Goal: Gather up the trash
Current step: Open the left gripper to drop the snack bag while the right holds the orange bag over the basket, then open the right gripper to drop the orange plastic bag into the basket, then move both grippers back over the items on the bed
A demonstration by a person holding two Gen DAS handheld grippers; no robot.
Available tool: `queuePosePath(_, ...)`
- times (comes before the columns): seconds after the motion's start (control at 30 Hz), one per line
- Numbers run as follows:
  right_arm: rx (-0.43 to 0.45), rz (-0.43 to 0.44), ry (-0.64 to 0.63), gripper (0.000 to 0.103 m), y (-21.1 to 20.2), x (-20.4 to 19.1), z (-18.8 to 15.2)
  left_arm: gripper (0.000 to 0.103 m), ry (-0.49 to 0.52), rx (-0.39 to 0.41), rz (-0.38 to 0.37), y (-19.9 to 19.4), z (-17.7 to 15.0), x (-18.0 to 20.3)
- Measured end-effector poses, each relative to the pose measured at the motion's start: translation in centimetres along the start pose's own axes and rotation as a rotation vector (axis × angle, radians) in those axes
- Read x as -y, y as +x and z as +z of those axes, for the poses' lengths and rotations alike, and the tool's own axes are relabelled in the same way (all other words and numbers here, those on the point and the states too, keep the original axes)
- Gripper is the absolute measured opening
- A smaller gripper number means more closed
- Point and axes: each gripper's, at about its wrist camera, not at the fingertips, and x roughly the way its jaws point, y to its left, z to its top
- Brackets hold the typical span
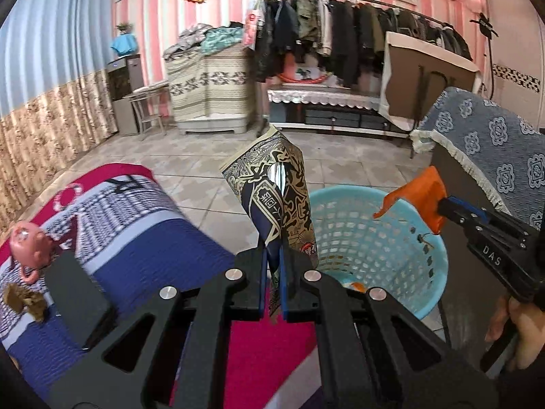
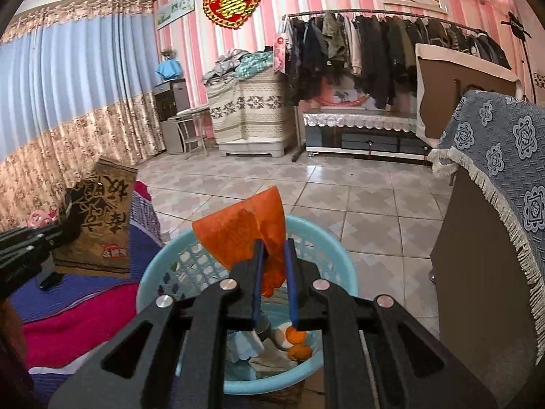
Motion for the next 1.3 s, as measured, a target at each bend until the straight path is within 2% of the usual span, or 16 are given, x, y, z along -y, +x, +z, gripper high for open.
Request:
queuePosePath(0.2, -0.010, -0.002, 0.028, 0.013, 0.8, 0.9, -0.6, 0.005, 0.025, -0.023, -0.015, 2.6, -0.3, 1.8)
queuePosePath(0.33, -0.018, 0.003, 0.038, 0.013, 1.4, 1.3, -0.8, 0.012, 0.044, -0.034, -0.021, 3.9, -0.2, 2.6)
queuePosePath(0.4, -0.027, 0.006, 0.040, 0.013, 1.7, 1.1, -1.0, 0.020, 0.055, -0.045, -0.021, 4.4, -0.2, 2.8)
queuePosePath(0.47, -0.036, 0.006, 0.040, 0.013, 2.1, 1.1, -1.2, 0.043, 0.050, -0.046, -0.024, 4.5, -0.1, 2.6)
queuePosePath(0.5, -0.042, 0.007, 0.041, 0.013, 2.2, 1.2, -1.2, 0.047, 0.043, -0.037, -0.015, 4.4, -0.1, 2.4)
queuePosePath(0.57, -0.053, 0.007, 0.041, 0.013, 2.6, 1.4, -1.4, 0.064, 0.040, -0.027, 0.007, 4.2, 0.1, 2.1)
queuePosePath(0.63, -0.060, 0.008, 0.042, 0.013, 2.8, 1.4, -1.6, 0.076, 0.030, -0.009, 0.059, 3.8, 0.2, 1.1)
queuePosePath(0.73, -0.071, 0.016, 0.036, 0.013, 3.3, 0.8, -1.8, 0.085, -0.001, -0.004, 0.103, 3.2, 0.2, -0.7)
queuePosePath(0.9, -0.066, 0.014, 0.021, 0.014, 3.9, -0.2, -1.8, 0.090, -0.058, 0.007, 0.162, 1.7, -0.3, -3.7)
queuePosePath(0.93, -0.065, 0.011, 0.016, 0.020, 3.9, -0.5, -1.9, 0.091, -0.063, 0.008, 0.168, 1.5, -0.4, -4.1)
queuePosePath(0.97, -0.063, 0.002, 0.002, 0.040, 4.0, -0.9, -2.0, 0.091, -0.075, 0.010, 0.182, 1.0, -0.7, -4.7)
queuePosePath(1.03, -0.057, 0.002, -0.004, 0.064, 4.1, -1.2, -2.1, 0.094, -0.096, 0.013, 0.208, 0.4, -1.1, -5.8)
queuePosePath(1.1, -0.052, 0.005, -0.004, 0.065, 4.1, -1.4, -2.0, 0.094, -0.111, 0.014, 0.229, -0.3, -1.4, -6.9)
queuePosePath(1.23, -0.019, 0.011, -0.001, 0.087, 3.3, -1.5, -1.7, 0.094, -0.138, 0.024, 0.271, -1.9, -2.2, -8.9)
queuePosePath(1.3, 0.005, -0.005, -0.016, 0.092, 2.9, -1.8, -1.5, 0.095, -0.163, 0.023, 0.280, -2.5, -2.5, -9.9)
